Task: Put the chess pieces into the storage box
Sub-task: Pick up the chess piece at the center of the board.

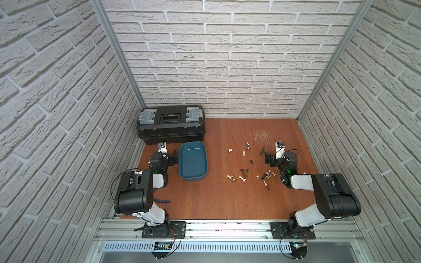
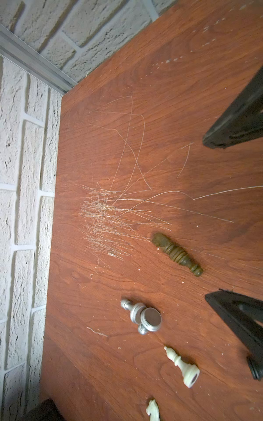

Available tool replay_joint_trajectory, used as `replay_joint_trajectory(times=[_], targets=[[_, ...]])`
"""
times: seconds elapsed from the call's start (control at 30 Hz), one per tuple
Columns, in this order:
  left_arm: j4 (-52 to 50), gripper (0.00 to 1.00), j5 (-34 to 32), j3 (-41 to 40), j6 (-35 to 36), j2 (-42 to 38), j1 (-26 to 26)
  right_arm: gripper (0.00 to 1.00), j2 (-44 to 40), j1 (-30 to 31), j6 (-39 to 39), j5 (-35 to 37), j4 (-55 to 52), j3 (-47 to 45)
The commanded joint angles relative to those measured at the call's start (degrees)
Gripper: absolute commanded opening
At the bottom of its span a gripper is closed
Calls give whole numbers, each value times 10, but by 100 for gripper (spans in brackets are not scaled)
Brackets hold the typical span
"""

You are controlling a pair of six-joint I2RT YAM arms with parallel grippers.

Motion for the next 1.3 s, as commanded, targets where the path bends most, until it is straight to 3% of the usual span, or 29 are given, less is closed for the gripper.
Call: replay_joint_trajectory(times=[0.0,0.7,0.8,0.83,0.93,1.03,1.17,1.27], targets=[[11,98,-3,2,3,-1,-3,100,-8,-2,3,2,22,1],[13,96,-3,1,4,-1,-3,100,-6,-10,8,-10,22,1],[-56,91,-9,30,4,-24,-5,99,-9,-10,7,-11,25,-2],[-108,89,-12,52,4,-42,-5,92,-14,-11,12,-5,23,-2],[-255,82,-37,111,9,-85,-7,81,-75,-11,34,51,-125,51],[-279,81,-71,111,-3,-130,-14,74,-122,-11,85,101,-264,118],[-329,78,-110,115,-42,-200,-25,70,-129,-4,165,76,-436,208],[-425,74,-133,146,-65,-253,-44,73,-91,5,200,61,-594,299]])
